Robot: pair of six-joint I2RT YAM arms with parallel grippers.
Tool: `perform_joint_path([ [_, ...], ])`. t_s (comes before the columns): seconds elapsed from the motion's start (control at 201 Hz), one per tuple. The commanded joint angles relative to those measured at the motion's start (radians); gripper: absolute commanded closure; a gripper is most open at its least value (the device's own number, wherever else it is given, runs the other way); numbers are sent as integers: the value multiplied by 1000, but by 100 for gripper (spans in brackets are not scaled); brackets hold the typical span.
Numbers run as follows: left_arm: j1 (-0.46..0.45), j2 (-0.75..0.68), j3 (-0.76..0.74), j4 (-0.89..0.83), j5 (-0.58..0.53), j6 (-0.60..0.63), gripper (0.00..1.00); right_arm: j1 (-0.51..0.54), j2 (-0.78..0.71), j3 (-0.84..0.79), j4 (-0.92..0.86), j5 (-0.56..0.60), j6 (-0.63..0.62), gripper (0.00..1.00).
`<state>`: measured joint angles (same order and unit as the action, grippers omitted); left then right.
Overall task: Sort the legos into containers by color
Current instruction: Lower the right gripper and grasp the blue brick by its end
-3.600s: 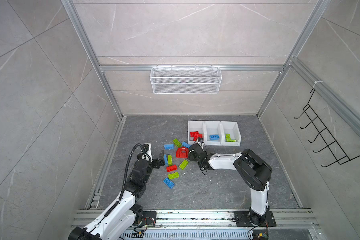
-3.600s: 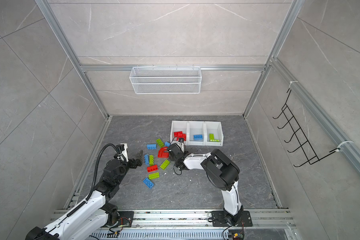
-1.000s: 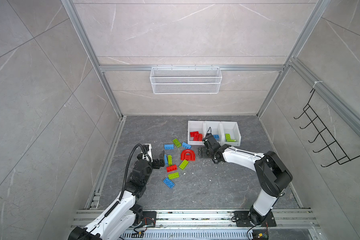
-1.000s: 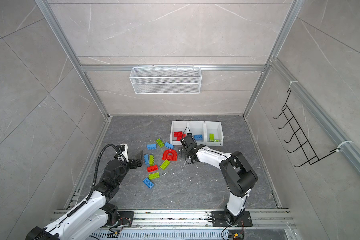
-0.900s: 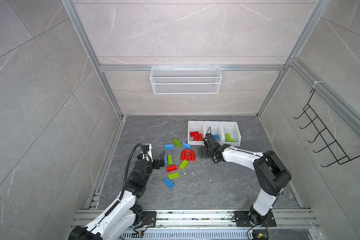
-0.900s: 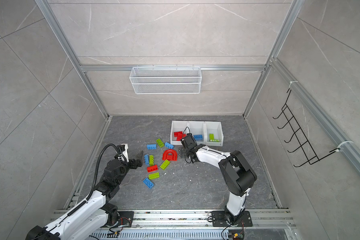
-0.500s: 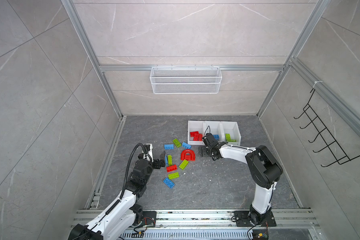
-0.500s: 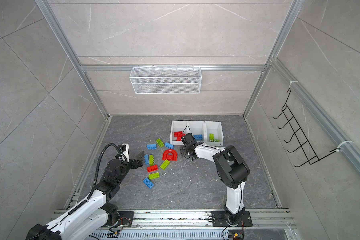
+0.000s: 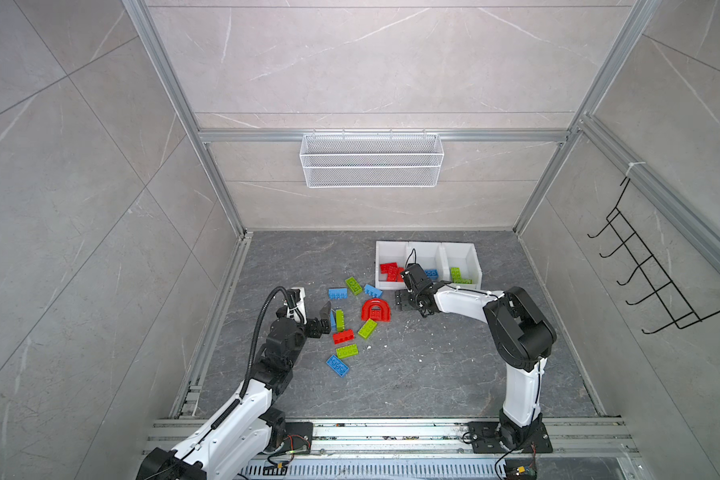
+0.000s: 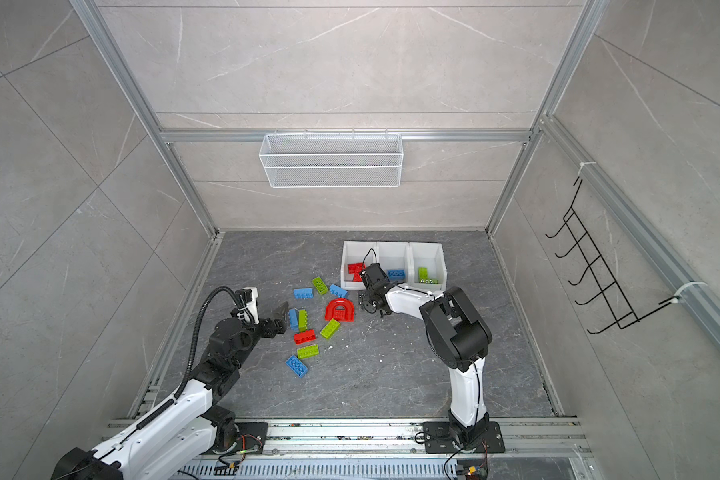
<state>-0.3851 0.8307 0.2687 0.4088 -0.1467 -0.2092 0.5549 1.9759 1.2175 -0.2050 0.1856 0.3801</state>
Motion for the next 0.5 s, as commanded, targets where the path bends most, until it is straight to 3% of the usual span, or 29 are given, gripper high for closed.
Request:
perform_joint_path([
  [0.0,7,-13,7,41,10,10,0,-2,19,0,7,-14,-14,20],
  [0.259,7,-10,12,38,14,10,0,-1,-65,-76,2,-6,-41,30],
  [0.493,8,-25,9,27,3,16,0,-5,-224,-224,-41,-26,-1,27],
])
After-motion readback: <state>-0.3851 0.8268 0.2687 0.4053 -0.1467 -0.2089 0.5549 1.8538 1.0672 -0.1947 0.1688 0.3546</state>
